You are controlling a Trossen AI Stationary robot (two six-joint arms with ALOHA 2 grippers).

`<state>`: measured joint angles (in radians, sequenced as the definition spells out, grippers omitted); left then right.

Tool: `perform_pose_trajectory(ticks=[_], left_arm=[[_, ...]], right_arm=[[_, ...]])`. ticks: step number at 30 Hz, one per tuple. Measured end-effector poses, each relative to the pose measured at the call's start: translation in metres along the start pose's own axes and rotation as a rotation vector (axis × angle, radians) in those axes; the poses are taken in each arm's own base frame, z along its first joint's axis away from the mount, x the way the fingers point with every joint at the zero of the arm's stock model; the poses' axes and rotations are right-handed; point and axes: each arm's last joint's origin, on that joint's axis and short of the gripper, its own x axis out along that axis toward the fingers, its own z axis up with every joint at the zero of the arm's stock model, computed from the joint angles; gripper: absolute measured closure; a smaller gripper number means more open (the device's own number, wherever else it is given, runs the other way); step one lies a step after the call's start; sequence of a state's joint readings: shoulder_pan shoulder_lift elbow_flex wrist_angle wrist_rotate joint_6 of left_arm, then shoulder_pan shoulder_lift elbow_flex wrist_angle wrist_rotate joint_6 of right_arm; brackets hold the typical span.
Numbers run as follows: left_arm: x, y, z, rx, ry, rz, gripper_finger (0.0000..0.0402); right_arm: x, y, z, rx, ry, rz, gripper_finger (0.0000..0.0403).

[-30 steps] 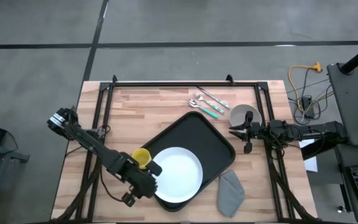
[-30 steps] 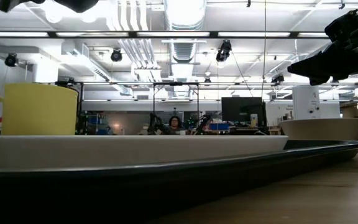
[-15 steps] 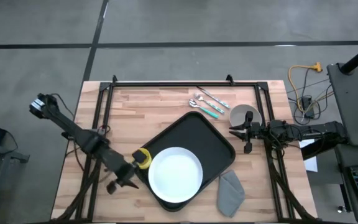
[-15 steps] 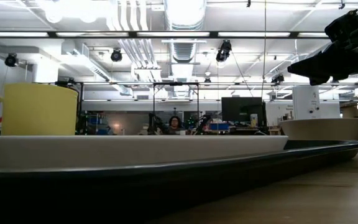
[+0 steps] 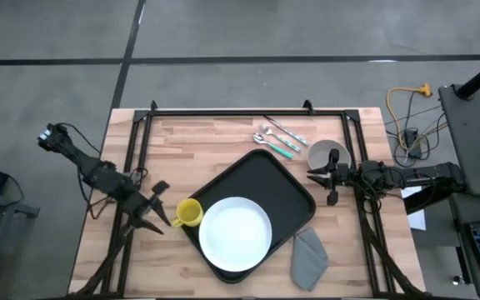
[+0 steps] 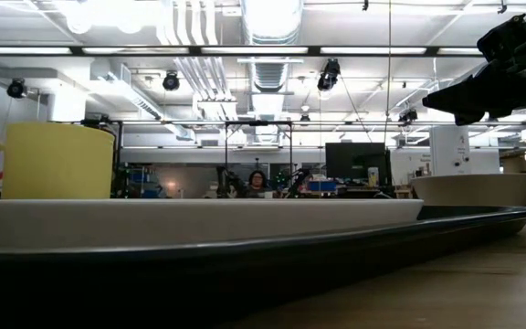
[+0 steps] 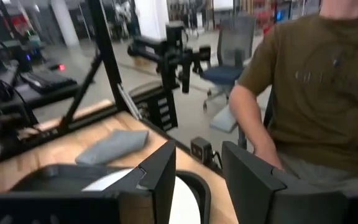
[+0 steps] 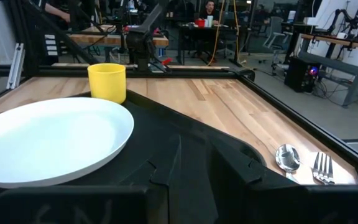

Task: Set up tray
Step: Put the brown bowl on the white plate on the black tray

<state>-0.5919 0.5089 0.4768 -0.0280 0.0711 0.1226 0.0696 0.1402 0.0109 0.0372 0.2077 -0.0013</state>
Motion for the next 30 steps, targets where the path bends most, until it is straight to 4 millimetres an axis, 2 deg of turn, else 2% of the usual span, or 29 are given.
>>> perform_pose_trajectory(ticks=[5,13,30], left_arm=[[-0.017,-0.002,-0.006,0.005,-0.071,0.008,0.0285],[-0.040,-0.003,-0.003,0.013,-0.191,0.023,0.0285],[-0.065,-0.007,-0.022,0.077,-0.324,0.048,0.0285]], right_arm=[[0.000,0.000,0.000,0.000,0.000,0.000,0.0335],[0.000,0.000,0.000,0.000,0.000,0.000,0.0335],[0.000,0.000,0.000,0.000,0.000,0.000,0.0335]])
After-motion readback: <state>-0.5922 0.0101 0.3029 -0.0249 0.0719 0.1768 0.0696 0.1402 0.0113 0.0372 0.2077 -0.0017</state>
